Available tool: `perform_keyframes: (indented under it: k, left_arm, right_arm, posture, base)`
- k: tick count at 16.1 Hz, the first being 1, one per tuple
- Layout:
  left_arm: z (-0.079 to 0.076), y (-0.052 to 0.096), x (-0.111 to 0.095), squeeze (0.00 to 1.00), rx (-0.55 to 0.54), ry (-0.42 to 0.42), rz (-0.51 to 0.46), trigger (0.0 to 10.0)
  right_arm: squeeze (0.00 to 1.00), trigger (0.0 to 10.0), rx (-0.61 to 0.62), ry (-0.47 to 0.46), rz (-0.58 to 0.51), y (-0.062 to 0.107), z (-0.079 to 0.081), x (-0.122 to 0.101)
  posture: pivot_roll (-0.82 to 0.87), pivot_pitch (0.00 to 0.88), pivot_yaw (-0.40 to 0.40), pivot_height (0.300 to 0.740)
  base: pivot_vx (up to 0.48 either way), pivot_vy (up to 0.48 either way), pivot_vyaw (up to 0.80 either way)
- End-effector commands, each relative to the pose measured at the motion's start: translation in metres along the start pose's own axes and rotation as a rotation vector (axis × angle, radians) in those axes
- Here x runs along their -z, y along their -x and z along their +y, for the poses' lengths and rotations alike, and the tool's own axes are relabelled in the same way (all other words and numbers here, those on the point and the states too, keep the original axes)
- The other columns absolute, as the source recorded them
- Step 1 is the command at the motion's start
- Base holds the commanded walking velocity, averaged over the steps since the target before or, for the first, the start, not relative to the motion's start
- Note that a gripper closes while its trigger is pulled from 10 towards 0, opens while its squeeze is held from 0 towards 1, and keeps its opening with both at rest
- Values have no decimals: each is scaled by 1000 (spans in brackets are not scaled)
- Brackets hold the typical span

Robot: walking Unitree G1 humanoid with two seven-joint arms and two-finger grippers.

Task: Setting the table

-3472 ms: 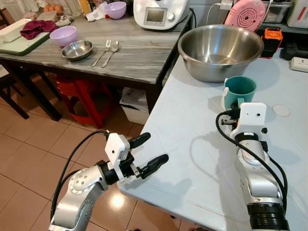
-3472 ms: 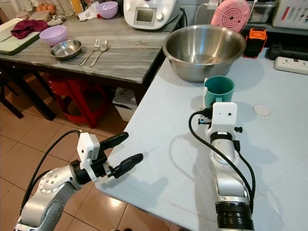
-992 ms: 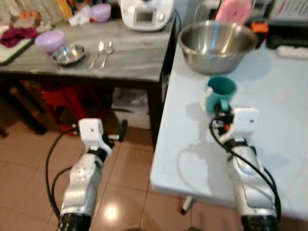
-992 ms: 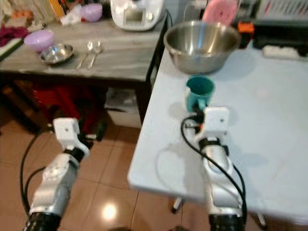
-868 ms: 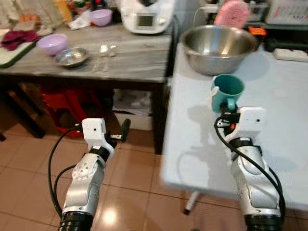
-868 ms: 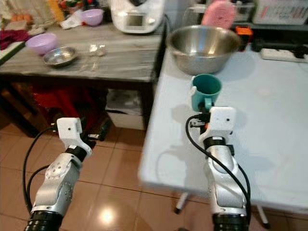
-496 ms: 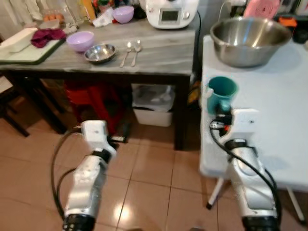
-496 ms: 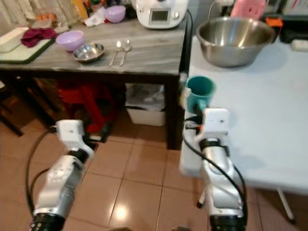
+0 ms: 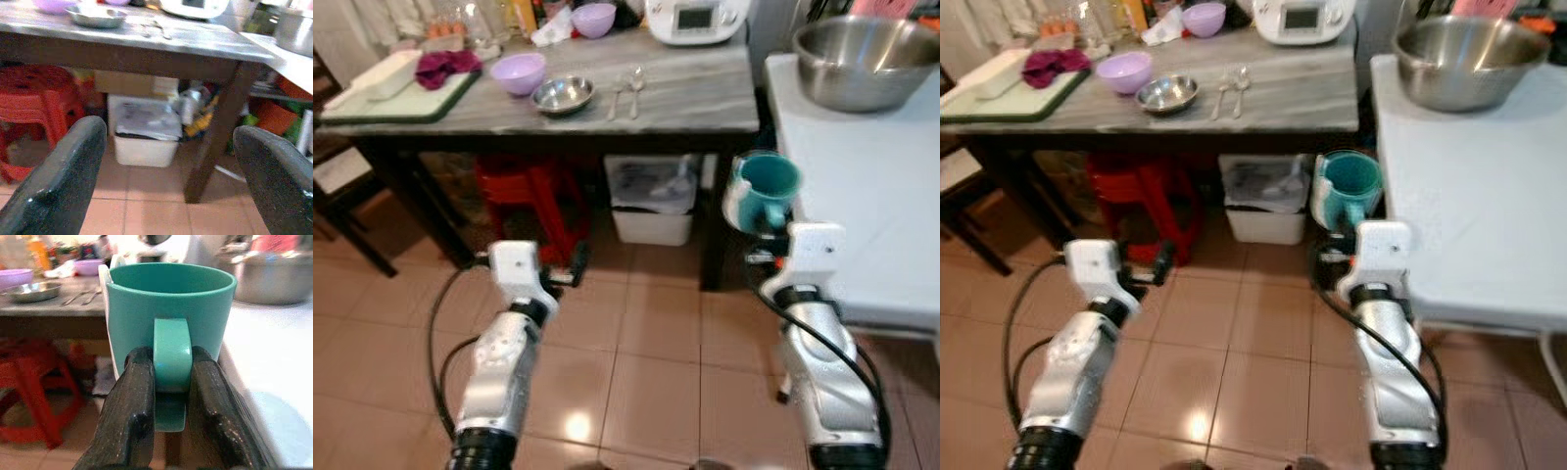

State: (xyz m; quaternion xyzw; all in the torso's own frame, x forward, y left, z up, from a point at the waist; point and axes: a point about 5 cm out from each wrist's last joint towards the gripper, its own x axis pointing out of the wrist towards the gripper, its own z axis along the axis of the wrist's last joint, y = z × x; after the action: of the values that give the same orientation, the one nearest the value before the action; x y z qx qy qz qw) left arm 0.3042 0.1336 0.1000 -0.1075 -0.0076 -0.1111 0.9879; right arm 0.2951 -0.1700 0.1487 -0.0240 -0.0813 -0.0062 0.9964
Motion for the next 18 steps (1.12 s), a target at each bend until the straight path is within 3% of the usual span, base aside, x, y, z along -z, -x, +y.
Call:
perform_keyframes:
  k: [1,5,13,18]
  left_arm:
    - [7,-1,-5,0,-16,-24,-12,10000]
    - [5,-1,-2,0,-17,-33,-6,10000]
    - [1,1,-7,0,28,-20,-55,10000]
    - [-1,1,-10,0,58,-9,-76,10000]
  right_arm:
    - [0,10000,-3,-10,-37,-2,5,-8]
    - [0,10000,-5,-6,-34,-2,6,-7]
    - [0,10000,-5,5,-39,-2,9,-6]
    - [0,10000,10,39,-52,-3,7,-7]
  posture:
    - [-151,106,98,740]
    - [-148,107,94,740]
    - [-141,104,97,740]
    - [-142,95,104,740]
  base:
    - [0,454,0]
    - [0,451,0]
    - [0,0,0]
    - [345,0,0]
